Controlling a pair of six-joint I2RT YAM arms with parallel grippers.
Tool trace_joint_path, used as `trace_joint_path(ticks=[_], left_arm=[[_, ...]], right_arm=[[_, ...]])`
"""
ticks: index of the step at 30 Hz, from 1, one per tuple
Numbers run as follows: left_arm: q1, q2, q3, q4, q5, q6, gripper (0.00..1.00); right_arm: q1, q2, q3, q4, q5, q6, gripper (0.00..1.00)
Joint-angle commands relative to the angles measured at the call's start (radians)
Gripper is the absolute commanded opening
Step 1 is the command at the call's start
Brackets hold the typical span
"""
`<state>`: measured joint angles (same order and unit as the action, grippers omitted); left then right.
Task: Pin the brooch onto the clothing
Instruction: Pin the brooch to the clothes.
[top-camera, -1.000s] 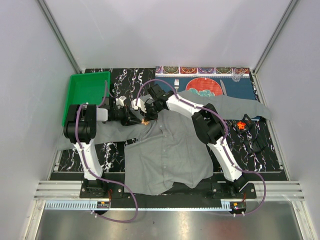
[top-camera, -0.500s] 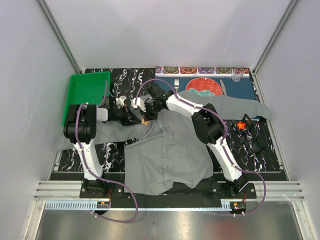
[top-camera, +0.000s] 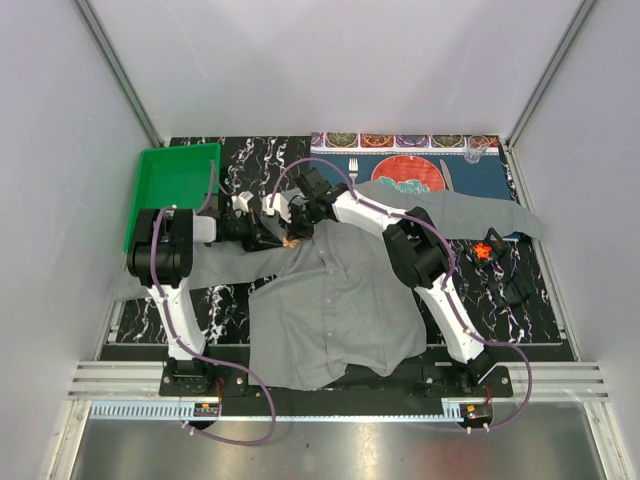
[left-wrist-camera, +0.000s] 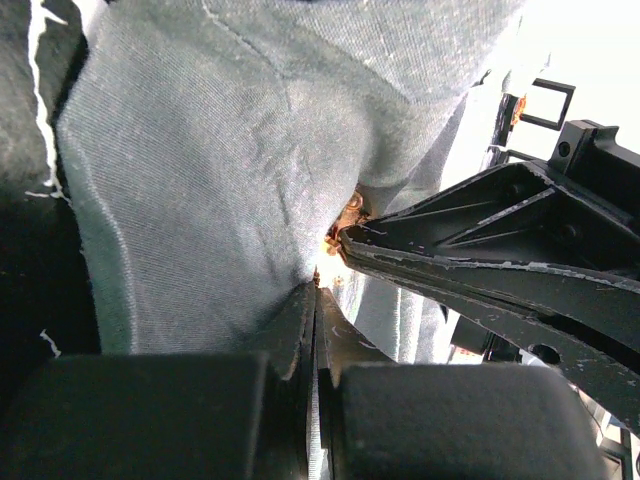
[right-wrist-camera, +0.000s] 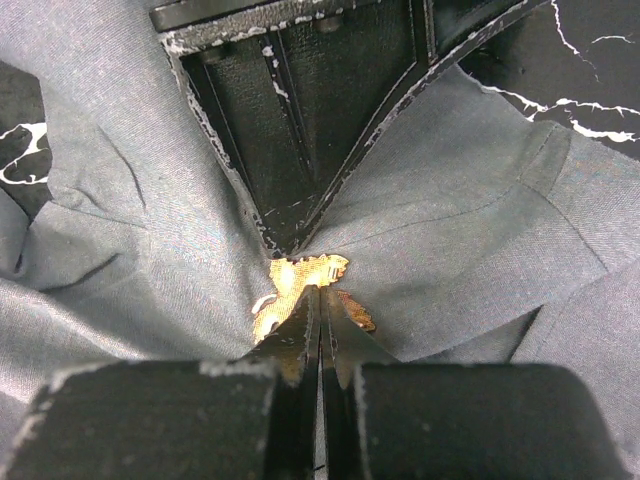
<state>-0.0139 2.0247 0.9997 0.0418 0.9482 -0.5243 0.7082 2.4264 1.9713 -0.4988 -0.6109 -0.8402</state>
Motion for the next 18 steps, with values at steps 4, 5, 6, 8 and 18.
trace_joint_path(ticks=[4, 5, 6, 8, 18], left_arm=[[-0.009, 0.003, 0.014, -0.036, -0.040, 0.030, 0.00], [-0.009, 0.005, 0.014, -0.036, -0.040, 0.030, 0.00], [-0.009, 0.005, 0.014, -0.036, -0.040, 0.030, 0.00], [-0.009, 0.005, 0.014, -0.036, -0.042, 0.030, 0.00], [-0.009, 0.005, 0.016, -0.039, -0.042, 0.033, 0.00]], right_arm=[[0.007, -0.017, -0.019, 0.032, 0.071, -0.005, 0.00], [0.005, -0.018, -0.019, 0.034, 0.077, 0.000, 0.00], [0.007, -0.017, -0.017, 0.031, 0.079, 0.004, 0.00], [0.005, -0.018, -0.019, 0.039, 0.083, 0.010, 0.00], [0.004, -0.053, -0.080, 0.147, 0.102, 0.056, 0.00]])
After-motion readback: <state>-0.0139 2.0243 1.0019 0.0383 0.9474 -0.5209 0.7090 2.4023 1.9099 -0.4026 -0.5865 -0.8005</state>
